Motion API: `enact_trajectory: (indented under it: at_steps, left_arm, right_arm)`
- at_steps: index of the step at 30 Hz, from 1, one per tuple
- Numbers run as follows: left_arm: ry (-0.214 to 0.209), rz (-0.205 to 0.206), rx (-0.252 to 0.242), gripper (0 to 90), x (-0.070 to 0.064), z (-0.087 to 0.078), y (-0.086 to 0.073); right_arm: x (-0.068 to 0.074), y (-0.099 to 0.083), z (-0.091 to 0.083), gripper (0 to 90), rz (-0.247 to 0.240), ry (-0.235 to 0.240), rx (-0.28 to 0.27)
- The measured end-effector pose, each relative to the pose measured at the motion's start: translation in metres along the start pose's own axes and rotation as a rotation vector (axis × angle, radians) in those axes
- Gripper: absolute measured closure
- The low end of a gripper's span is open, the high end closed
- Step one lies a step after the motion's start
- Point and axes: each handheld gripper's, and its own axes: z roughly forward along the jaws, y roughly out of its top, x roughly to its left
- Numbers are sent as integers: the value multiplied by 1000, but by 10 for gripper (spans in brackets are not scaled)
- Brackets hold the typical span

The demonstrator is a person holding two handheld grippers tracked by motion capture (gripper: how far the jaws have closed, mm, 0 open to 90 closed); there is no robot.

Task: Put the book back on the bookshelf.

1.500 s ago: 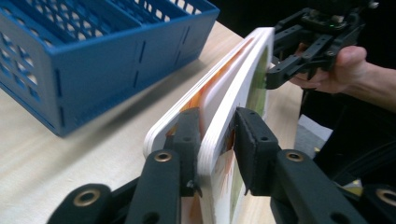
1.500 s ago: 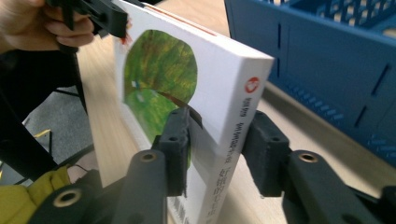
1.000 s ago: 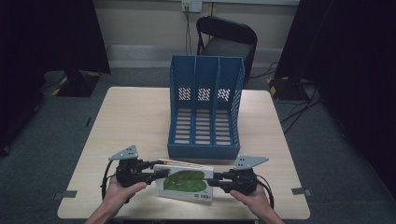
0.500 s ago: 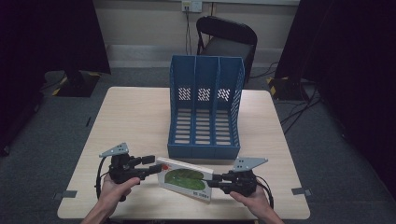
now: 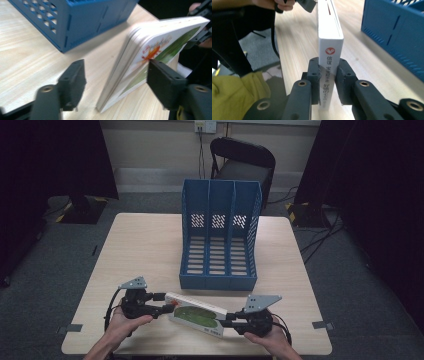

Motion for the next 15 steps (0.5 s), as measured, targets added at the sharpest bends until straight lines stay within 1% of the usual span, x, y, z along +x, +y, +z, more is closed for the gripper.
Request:
enact_trajectory:
  at_steps: [1,2,4,7,8,9,11,14,15]
  left_arm:
    - [-8,10,9,403,-2,2,0]
    - [0,21,18,432,-5,5,0]
    - [28,46,29,418,-8,7,0]
    - [38,58,27,442,-9,7,0]
    - [43,66,28,452,-9,7,0]
    - [42,68,30,454,-10,6,0]
    - [41,76,31,453,-10,6,-1]
    - [48,83,30,454,-11,6,-1]
    - [51,81,27,455,-12,6,-1]
  right_arm:
    - [1,-1,1,754,-2,5,-5]
    - [1,-1,2,753,0,5,-4]
    - [3,-1,4,752,-1,4,-11]
    - [4,0,8,734,5,-13,-16]
    - [4,0,11,706,2,-23,-17]
    - [5,2,16,679,3,-16,-11]
    - [9,4,25,646,-12,-16,-5]
    - [11,6,38,623,-14,-15,-8]
    - [11,7,41,597,-12,-8,-9]
